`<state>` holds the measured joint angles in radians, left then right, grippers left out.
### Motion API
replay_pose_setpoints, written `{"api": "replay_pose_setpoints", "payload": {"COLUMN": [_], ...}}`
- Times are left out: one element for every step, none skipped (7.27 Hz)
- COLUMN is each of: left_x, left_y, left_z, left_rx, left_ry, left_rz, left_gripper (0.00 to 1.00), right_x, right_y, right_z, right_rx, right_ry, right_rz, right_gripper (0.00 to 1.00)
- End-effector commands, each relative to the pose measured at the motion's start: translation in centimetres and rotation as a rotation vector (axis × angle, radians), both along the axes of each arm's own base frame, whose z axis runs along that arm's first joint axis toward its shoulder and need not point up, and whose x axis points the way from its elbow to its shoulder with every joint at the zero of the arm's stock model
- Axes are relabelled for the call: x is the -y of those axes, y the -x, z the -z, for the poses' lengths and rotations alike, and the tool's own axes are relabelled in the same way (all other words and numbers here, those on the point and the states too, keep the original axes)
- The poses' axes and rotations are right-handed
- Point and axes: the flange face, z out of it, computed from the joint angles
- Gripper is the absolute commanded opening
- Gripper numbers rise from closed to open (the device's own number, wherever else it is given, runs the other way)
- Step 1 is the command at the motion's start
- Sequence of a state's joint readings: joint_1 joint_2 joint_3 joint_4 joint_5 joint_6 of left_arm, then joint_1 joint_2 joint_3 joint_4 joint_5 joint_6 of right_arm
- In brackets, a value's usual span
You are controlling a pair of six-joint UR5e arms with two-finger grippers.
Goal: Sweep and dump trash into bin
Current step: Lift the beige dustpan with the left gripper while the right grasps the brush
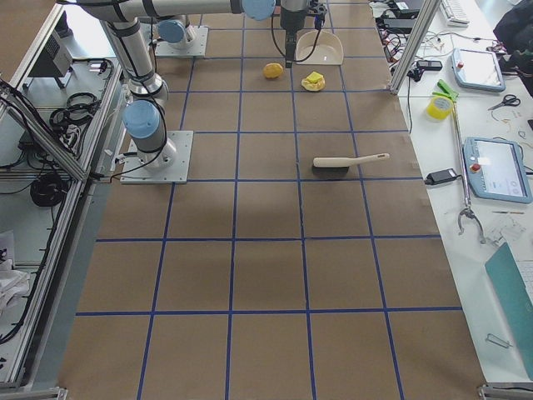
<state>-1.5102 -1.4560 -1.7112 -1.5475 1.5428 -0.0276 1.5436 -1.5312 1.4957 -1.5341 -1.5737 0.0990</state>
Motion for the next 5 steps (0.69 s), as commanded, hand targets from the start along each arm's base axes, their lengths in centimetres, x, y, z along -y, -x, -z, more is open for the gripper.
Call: {"api": "replay_pose_setpoints", "payload": {"left_x": [0.8,1.5,4.0,5.6,6.6], "left_y": [-0.3,-1.1,-2.1,-2.7,-3.4], "left_z": [0.5,0.3,0.9,1.9,3.3], "left_rx": [-0.003,-0.006,0.006,-0.005,-0.015], "left_ry": [0.002,0.029,0.141,0.179,0.148], "left_rz": [0.024,0.001,-0.075,-0.256,-0.408], "left_gripper": [1.0,1.0,1.0,1.0,1.0], "right_x": [3.8,7.4,11.0,15.4,18.5], "right_y": [10.4,12.2,13.2,14.7,17.8], "right_z": [1.8,4.2,7.9,13.8,19.2], "right_rx": [0.0,-0.019,-0.042,-0.053,-0.06], "right_ry": [0.041,0.127,0.178,0.205,0.24], "right_rz": [0.148,0.051,0.029,0.025,0.052], "right_gripper": [1.0,1.0,1.0,1.0,0.97]}}
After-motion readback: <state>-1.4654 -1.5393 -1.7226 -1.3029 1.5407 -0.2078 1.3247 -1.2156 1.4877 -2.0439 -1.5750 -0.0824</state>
